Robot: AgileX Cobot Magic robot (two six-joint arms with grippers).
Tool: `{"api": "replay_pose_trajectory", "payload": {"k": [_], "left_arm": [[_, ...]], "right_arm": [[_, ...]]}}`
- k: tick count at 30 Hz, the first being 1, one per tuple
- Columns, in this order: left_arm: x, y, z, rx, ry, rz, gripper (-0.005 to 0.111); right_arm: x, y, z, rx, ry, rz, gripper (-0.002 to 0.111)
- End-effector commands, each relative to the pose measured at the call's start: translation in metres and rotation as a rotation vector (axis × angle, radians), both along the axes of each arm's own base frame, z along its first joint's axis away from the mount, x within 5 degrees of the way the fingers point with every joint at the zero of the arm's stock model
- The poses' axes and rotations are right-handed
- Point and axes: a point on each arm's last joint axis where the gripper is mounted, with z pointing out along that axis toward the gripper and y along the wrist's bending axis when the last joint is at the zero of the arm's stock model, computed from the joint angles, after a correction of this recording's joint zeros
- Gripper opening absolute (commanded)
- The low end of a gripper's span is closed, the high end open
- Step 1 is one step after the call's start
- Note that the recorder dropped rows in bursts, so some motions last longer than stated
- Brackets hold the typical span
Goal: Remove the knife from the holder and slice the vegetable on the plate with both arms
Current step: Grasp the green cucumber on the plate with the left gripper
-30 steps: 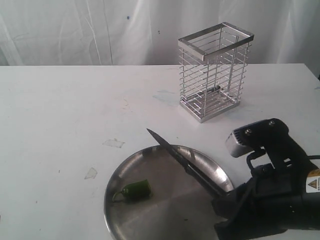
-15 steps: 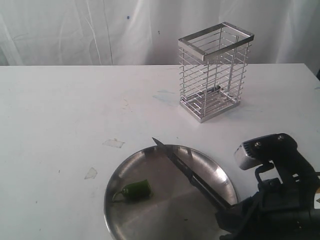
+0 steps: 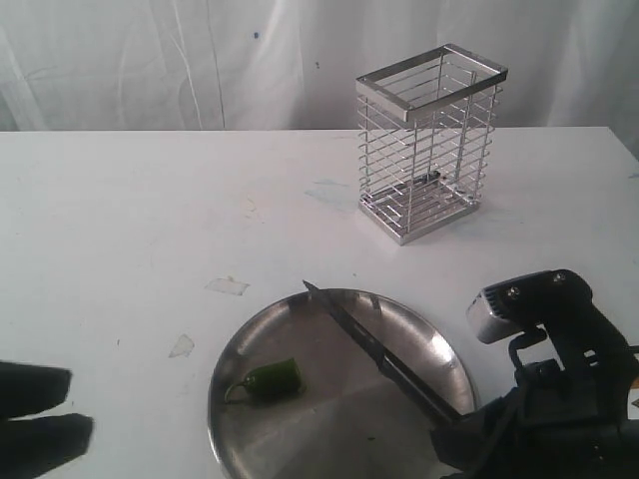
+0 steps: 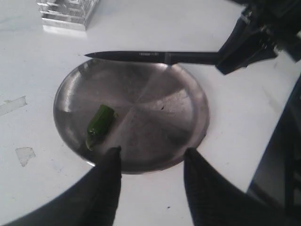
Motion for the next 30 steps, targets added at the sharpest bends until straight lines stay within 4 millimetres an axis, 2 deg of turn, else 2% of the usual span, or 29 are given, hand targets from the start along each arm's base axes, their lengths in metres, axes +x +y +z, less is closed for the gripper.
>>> {"api": "replay_pose_trajectory", "payload": {"k": [1,3,9,14,19,30], "left_arm": [[0.058,-0.033,-0.016,0.208,0.073,-0.058,0.060],[0.086,-0.050,-0.033,0.299,0.128,-0.092,0.060],[0.129,-0.074,-0.064,0.452,0.147,-0.201,0.060],[0.150,-0.086,-0.084,0.558,0.096,-0.323,0.060],[0.167,-0.095,-0.096,0.599,0.062,-0.349,0.060],[0.187,-0.109,-0.119,0.639,0.091,-0.408,0.059]], "right_arm": [[-0.003,0.000,0.000,-0.001,0.007,0.015,0.000],[-0.003,0.000,0.000,-0.001,0.007,0.015,0.000],[-0.002,0.000,0.000,0.002,0.000,0.008,0.000],[-0.002,0.000,0.000,0.003,-0.002,0.007,0.000],[-0.001,0.000,0.000,0.006,-0.009,0.003,0.000],[-0.001,0.000,0.000,0.006,-0.011,0.002,0.000]]}}
